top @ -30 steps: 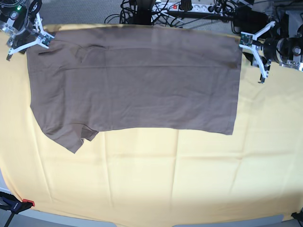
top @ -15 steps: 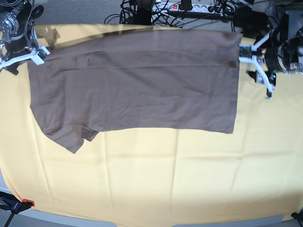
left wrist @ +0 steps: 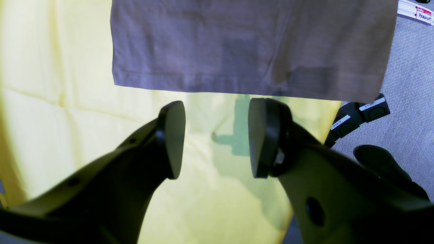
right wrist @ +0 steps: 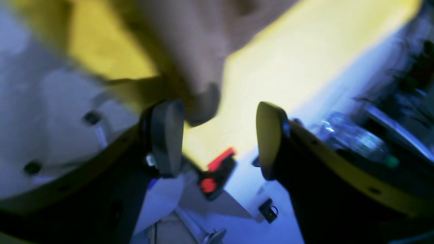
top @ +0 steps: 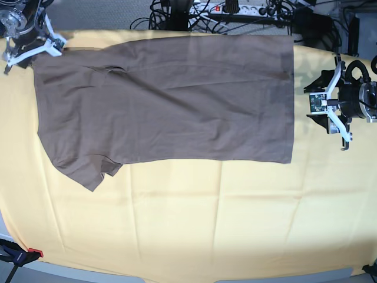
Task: Fold the T-shirt properly
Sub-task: 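Move the left gripper to the shirt's hem corner and grasp it, then move the right gripper to the sleeve-side hem corner and grasp it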
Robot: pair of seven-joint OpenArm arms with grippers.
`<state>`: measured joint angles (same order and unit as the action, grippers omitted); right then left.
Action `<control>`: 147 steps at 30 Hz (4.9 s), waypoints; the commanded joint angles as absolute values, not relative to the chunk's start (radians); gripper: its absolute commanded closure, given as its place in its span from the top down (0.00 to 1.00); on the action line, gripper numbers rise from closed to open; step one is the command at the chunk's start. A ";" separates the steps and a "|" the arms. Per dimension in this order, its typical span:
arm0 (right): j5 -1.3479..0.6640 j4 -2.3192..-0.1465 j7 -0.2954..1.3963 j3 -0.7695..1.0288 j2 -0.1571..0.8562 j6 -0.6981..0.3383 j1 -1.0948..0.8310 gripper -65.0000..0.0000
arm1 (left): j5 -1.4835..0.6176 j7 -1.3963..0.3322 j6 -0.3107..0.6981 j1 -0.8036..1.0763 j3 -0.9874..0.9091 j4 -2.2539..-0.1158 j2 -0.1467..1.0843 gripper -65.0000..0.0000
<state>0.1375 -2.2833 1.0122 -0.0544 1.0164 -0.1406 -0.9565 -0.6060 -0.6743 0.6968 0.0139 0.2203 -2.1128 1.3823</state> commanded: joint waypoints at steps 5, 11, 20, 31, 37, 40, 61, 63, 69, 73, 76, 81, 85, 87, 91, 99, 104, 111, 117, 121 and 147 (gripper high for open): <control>0.157 -2.296 1.065 -0.045 1.034 -0.105 -0.973 0.55 | -0.612 -0.664 0.698 0.000 0.206 -2.118 1.407 0.48; 0.182 -2.318 1.094 -0.045 1.034 -0.084 -0.973 0.55 | -0.612 -0.663 0.698 0.000 0.206 -2.077 1.407 0.48; 0.477 -2.356 1.104 -0.040 1.034 0.116 -0.995 0.55 | -0.776 -0.678 0.685 -0.064 0.206 -1.853 1.336 0.48; 0.524 -2.356 1.047 0.012 1.033 0.183 -0.985 0.55 | -1.225 -0.820 0.698 -0.268 0.206 -1.235 1.042 0.48; 0.522 -2.356 1.006 0.012 1.034 0.184 -0.981 0.55 | -1.262 -0.820 0.698 -0.280 0.206 -1.060 0.919 0.48; 0.522 -2.356 1.005 0.012 1.033 0.185 -0.981 0.55 | -1.262 -0.818 0.698 -0.281 0.206 -1.015 0.864 0.48; 0.486 -2.356 1.002 0.012 1.033 0.210 -0.981 0.55 | -1.089 -0.809 0.656 -0.402 0.206 -0.991 0.716 0.48; 0.487 -2.356 1.002 0.012 1.033 0.210 -0.981 0.55 | -1.068 -0.811 0.639 -0.410 0.206 -0.991 0.719 0.48; 0.487 -2.356 0.995 0.012 1.033 0.210 -0.981 0.55 | -1.073 -0.817 0.639 -0.416 0.205 -0.991 0.761 0.48; 0.487 -2.356 0.990 0.012 1.033 0.210 -0.981 0.55 | -1.023 -0.802 0.584 -0.416 0.202 -0.991 0.776 0.48; 0.487 -2.356 0.971 0.012 1.033 0.211 -0.981 0.55 | -0.979 -0.762 0.526 -0.416 0.202 -0.991 0.766 0.48; 0.487 -2.356 0.965 0.012 1.033 0.221 -0.981 0.55 | -0.976 -0.771 0.523 -0.415 0.202 -0.991 0.706 0.48; 0.487 -2.356 0.965 0.012 1.033 0.221 -0.981 0.55 | -0.977 -0.824 0.545 -0.413 0.202 -0.991 0.650 0.48; 0.487 -2.356 0.965 0.012 1.033 0.221 -0.981 0.55 | -0.988 -0.859 0.568 -0.410 0.202 -0.991 0.633 0.48; 0.487 -2.356 0.950 0.012 1.033 0.221 -0.981 0.55 | -1.039 -0.896 0.599 -0.412 0.202 -0.991 0.634 0.48; 0.485 -2.356 0.890 0.012 1.026 0.274 -0.977 0.55 | -1.035 -0.857 0.599 -0.429 0.202 -0.991 0.674 0.02; 0.316 -2.354 0.815 0.012 0.972 0.269 -0.817 0.55 | -1.036 -0.853 0.598 -0.447 0.202 -0.991 0.678 0.00; 0.044 -2.320 0.714 0.012 0.830 0.151 -0.486 0.55 | -1.048 -0.854 0.599 -0.450 0.202 -0.991 0.678 0.00; -0.143 -2.058 0.680 0.012 0.678 0.017 -0.212 0.55 | -1.048 -0.854 0.599 -0.446 0.202 -0.991 0.678 0.00; -0.268 -1.831 0.681 0.012 0.606 -0.122 -0.035 0.55 | -1.052 -0.854 0.599 -0.447 0.202 -0.991 0.678 0.00; -0.947 -0.783 0.875 0.014 0.577 -0.676 0.496 0.50 | -1.056 -0.857 0.599 -0.447 0.202 -0.991 0.672 0.00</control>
<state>-0.9421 -0.7738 0.8696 0.0093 0.5583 -0.6739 0.4767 -1.0515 -0.8600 0.6025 -0.4267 0.2081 -0.9810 0.6567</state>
